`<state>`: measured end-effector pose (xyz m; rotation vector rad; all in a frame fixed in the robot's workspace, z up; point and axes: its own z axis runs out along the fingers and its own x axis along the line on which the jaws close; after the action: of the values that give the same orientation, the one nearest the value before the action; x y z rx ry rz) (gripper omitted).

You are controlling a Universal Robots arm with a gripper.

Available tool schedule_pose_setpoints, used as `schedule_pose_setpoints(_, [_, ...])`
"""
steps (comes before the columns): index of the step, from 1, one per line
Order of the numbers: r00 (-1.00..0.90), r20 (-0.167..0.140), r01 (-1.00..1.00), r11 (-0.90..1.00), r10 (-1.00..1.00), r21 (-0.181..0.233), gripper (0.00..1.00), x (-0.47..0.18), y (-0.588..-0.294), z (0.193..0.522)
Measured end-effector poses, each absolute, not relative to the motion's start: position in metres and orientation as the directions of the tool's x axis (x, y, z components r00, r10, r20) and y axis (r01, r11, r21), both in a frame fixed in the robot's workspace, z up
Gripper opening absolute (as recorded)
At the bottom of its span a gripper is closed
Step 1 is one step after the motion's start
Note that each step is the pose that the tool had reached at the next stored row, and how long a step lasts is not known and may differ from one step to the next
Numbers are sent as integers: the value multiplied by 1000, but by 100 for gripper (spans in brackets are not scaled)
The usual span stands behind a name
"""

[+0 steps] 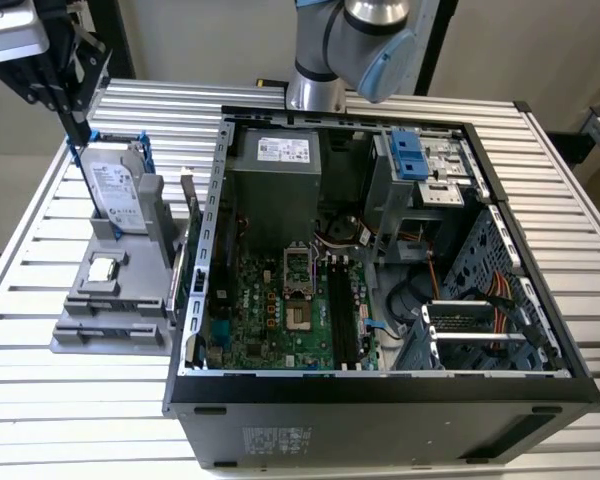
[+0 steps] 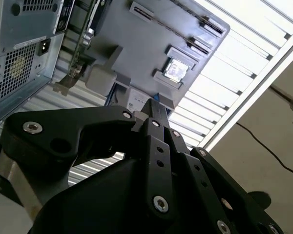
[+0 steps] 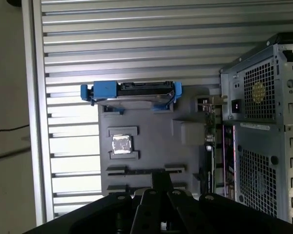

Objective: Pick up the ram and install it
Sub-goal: 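Reach for the ram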

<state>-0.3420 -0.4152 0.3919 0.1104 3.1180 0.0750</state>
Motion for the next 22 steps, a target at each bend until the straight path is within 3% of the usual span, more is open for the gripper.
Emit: schedule_pose_setpoints(22, [-997, -19, 70, 996, 71, 49, 0, -364, -417, 392])
